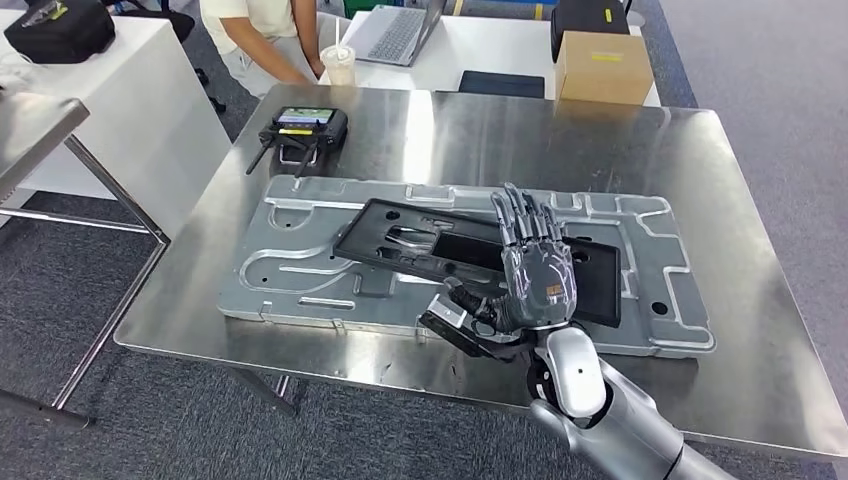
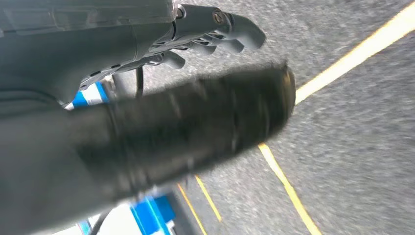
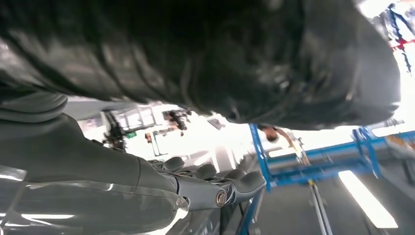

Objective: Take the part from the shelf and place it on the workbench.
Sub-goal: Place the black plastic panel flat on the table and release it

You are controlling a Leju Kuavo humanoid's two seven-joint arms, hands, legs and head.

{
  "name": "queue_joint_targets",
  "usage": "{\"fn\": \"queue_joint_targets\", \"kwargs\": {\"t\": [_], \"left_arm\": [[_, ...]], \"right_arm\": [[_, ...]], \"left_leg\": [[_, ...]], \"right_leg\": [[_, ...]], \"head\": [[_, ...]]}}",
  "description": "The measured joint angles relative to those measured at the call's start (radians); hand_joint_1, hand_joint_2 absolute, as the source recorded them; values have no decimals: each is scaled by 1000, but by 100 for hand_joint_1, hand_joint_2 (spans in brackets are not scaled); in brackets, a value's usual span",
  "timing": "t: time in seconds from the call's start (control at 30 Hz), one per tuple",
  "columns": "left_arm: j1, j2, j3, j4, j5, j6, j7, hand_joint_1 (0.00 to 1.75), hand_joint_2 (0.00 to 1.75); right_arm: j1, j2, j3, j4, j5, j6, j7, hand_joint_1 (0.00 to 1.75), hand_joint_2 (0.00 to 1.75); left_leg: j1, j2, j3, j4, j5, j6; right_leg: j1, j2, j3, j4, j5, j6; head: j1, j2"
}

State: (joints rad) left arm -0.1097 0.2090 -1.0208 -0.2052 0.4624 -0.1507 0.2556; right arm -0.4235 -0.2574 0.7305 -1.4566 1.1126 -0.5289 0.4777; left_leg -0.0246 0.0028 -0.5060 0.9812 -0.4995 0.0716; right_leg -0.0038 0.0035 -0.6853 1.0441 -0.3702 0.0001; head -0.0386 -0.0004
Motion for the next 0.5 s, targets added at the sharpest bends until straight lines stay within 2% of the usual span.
{"fn": "queue_joint_targets", "kwargs": {"t": [0.03,0.07,0.13,0.17,0.2,0.23,0.27,0.3,0.33,0.37,0.4,0.47,0.5], "left_arm": [[0,0,0,0,1,1,2,0,175],[1,-1,0,0,3,2,2,0,175],[4,-3,0,0,9,3,2,0,175],[5,-4,0,0,13,4,2,0,175],[5,-6,0,0,17,5,2,0,175],[5,-8,0,0,23,6,2,0,175],[5,-9,0,0,29,7,2,0,175],[5,-11,0,0,35,9,2,0,175],[6,-12,1,0,42,12,1,0,175],[6,-13,2,0,49,16,-1,0,175],[7,-15,2,0,55,21,-4,0,131],[10,-17,3,0,62,30,-17,0,44],[11,-18,3,0,62,34,-25,0,0]], "right_arm": [[2,2,0,-5,5,-15,-1,0,0],[4,2,0,-11,10,-30,-3,0,0],[16,3,0,-29,18,-54,-10,0,0],[24,4,0,-41,21,-61,-17,0,44],[32,6,0,-56,24,-66,-25,0,87],[40,10,0,-73,28,-68,-33,0,131],[46,15,0,-94,32,-68,-42,0,175],[50,21,1,-117,37,-68,-51,0,175],[54,28,2,-141,41,-67,-59,0,175],[59,35,3,-166,44,-66,-67,0,175],[65,41,8,-191,46,-65,-76,0,175],[82,54,25,-238,47,-57,-94,0,175],[91,61,38,-261,46,-52,-103,0,175]], "left_leg": [[5,2,-3,-15,20,-2],[10,4,-10,-26,37,-6],[15,7,-38,-26,60,-11],[17,7,-55,-22,69,-16],[20,8,-71,-16,76,-20],[23,8,-88,-7,83,-25],[26,8,-106,4,88,-30],[28,8,-122,17,91,-36],[29,8,-136,31,93,-42],[28,7,-145,43,96,-48],[27,6,-150,50,99,-54],[28,4,-153,53,109,-66],[30,4,-158,58,101,-72]], "right_leg": [[2,0,-6,17,-28,4],[2,1,-17,54,-75,9],[-2,1,-37,166,-174,18],[-5,0,-40,215,-194,23],[-9,0,-32,242,-190,27],[-12,0,-10,238,-168,32],[-16,-1,30,202,-142,37],[-19,-2,79,142,-136,43],[-18,-2,125,80,-141,42],[-18,-2,157,32,-154,39],[-15,0,171,8,-168,31],[-14,1,165,4,-162,8],[-14,0,158,4,-155,-2]], "head": [[2,0],[5,0],[10,0],[11,0],[11,0],[11,0],[11,0],[11,0],[12,0],[12,0],[12,0],[13,0],[13,0]]}}
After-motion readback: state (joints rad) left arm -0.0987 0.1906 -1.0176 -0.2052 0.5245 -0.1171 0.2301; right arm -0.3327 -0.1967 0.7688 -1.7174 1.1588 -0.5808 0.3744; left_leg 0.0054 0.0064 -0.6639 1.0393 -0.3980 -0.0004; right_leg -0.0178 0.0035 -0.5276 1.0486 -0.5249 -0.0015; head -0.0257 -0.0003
